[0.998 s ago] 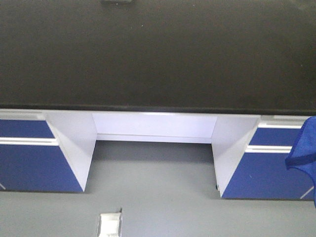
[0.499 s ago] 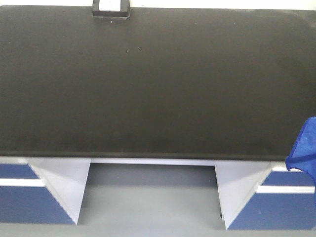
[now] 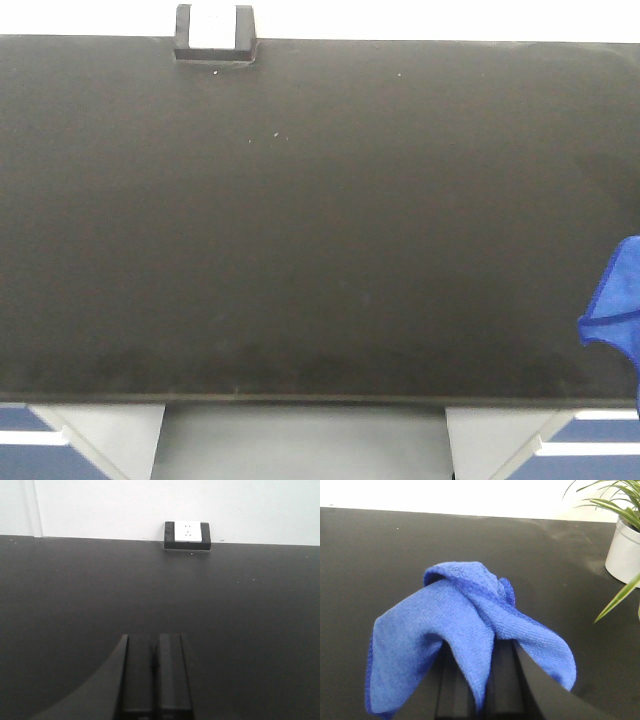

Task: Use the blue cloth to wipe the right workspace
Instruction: 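Drive the base to the other black bench with the wall socket, then lower the blue cloth onto the bench top with the right gripper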

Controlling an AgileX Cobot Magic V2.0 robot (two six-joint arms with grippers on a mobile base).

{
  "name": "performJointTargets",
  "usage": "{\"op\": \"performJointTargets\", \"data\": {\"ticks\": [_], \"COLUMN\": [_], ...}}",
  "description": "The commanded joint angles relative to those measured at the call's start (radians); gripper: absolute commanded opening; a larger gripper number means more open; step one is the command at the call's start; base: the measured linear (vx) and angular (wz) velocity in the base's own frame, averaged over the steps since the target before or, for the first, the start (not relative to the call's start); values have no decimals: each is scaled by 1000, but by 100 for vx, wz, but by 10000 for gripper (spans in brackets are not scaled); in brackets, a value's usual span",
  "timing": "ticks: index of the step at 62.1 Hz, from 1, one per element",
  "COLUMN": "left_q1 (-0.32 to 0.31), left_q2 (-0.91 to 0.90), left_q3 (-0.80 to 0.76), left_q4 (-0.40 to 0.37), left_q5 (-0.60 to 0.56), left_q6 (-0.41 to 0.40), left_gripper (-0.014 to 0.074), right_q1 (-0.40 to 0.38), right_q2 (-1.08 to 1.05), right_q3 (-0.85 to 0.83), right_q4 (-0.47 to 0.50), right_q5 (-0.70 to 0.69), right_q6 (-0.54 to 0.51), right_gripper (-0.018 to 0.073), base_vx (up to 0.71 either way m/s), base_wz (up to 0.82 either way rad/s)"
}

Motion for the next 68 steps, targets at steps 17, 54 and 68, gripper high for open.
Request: {"op": "performJointTargets", "data": {"ticks": [17, 54, 68], "left_q1": [5, 5, 5], "left_q2": [-16, -16, -16], "left_q3": [31, 31, 31], "left_q4": [1, 1, 1], "left_q5": [-81, -81, -81], "left_q6": [-8, -8, -8], "left_gripper": [-6, -6, -6], "right_q1": [-5, -5, -5], "right_q2": [7, 9, 69], "right_q3": [-29, -29, 17], "right_q4": [-7, -7, -21], "right_q5": [-79, -98, -199], "right_q6": [-6, -6, -6], "right_gripper": [-4, -4, -4], "base_vx": [11, 3, 0], "base_wz": [-3, -1, 0]}}
